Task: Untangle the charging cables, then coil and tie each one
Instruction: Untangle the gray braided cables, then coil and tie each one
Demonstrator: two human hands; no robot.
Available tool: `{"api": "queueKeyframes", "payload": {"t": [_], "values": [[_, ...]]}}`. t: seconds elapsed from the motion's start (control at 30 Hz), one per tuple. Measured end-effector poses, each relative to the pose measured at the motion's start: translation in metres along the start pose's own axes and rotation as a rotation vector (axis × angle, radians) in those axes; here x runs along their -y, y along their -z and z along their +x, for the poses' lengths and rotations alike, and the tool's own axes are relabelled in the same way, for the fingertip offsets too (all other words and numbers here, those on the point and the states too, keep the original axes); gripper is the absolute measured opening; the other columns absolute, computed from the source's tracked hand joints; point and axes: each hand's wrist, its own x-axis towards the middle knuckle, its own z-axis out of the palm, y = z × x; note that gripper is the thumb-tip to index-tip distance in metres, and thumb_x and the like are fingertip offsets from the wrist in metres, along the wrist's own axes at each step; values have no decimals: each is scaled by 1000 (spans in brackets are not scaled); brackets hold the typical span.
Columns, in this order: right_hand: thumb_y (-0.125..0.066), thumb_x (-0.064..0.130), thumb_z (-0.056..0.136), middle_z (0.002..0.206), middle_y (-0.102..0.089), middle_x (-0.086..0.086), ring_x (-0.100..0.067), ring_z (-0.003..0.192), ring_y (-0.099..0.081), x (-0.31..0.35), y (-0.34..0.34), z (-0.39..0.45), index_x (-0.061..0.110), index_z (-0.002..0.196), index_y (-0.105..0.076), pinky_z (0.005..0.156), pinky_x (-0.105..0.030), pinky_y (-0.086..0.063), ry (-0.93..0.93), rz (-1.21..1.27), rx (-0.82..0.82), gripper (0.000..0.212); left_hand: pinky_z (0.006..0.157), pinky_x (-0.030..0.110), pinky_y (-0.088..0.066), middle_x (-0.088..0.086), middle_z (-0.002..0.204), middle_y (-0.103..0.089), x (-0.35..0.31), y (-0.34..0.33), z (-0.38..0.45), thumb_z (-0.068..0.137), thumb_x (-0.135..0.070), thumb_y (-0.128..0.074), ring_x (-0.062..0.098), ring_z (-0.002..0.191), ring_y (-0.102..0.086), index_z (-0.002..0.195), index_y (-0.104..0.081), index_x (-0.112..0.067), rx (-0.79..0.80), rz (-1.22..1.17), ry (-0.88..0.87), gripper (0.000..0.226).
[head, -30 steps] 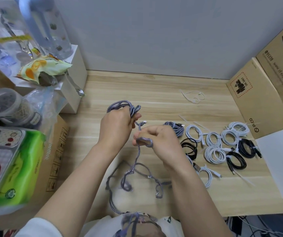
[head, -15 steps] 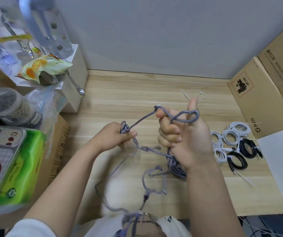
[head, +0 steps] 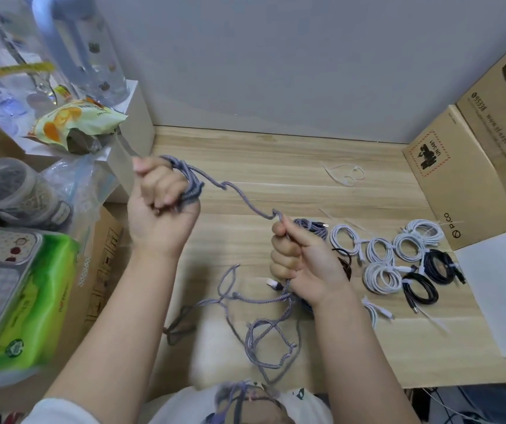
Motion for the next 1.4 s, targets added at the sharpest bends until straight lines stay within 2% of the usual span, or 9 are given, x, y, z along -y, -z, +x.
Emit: {"api": "queueKeyframes", "payload": {"t": [0.23,0.43,0.53,0.63,0.73,0.87,1.03,1.23,1.4], "values": [[-50,30,90,40,-23,9,-1,33,-14,-8,-3,-9,12,64,-47,39,-12,-8,-18,-473,-99,32,56,21,-39,2,57,-42,-14,5,18,100,-15,-39,13,45,-42,78,-51,-3,-496,163,-508,28],[-45,25,99,42,-28,6,-6,37,-17,-10,-23,-19,14,60,-53,42,-19,-12,-4,-827,-46,41,55,18,-45,-2,59,-50,-6,27,22,102,-13,-35,9,49,-46,81,-48,-6,-701,625,-507,25],[-46,24,98,39,-29,8,-5,35,-20,-8,-32,-24,15,59,-53,39,-18,-16,33,-935,-51,41,64,19,-44,-6,55,-55,2,38,16,102,-8,-33,8,52,-49,89,-49,-7,-683,1059,-377,21],[-51,24,96,38,-30,9,-4,34,-22,-7,-34,-26,16,59,-54,39,-19,-18,70,-976,-77,38,67,13,-42,-7,54,-58,15,40,6,100,-4,-36,5,54,-53,97,-49,-8,-502,1663,49,14],[-55,22,94,38,-33,13,-2,34,-25,-1,-34,-29,16,59,-56,37,-14,-19,105,-995,-88,35,60,16,-39,3,59,-55,26,36,-2,100,-6,-39,4,57,-53,95,-54,-9,-386,1851,390,16],[-48,7,96,31,-43,13,5,32,-41,7,-37,-33,4,68,-54,40,-7,-34,192,-942,-63,29,53,17,-36,8,54,-49,30,27,-8,101,-33,-37,15,50,-44,76,-58,-6,-311,1849,632,42],[-57,16,92,40,-44,13,-1,38,-32,10,-24,-27,7,64,-59,43,-9,-27,391,-883,-224,30,49,17,-35,1,38,-38,33,3,-9,92,-55,-15,11,41,-41,76,-59,7,-175,1761,832,78],[-62,15,88,40,-48,19,4,43,-46,13,-22,-23,12,64,-61,49,-7,-33,563,-845,-288,24,45,17,-37,-10,37,-35,29,-14,-13,81,-68,-49,6,36,-35,68,-62,-18,-21,1313,903,54],[-63,17,88,43,-46,14,-1,45,-41,8,-15,-14,16,62,-60,52,-13,-33,509,-908,-246,26,49,21,-37,-7,41,-22,26,-18,-8,98,-46,-37,11,38,-18,85,-61,-15,150,712,824,41]]}}
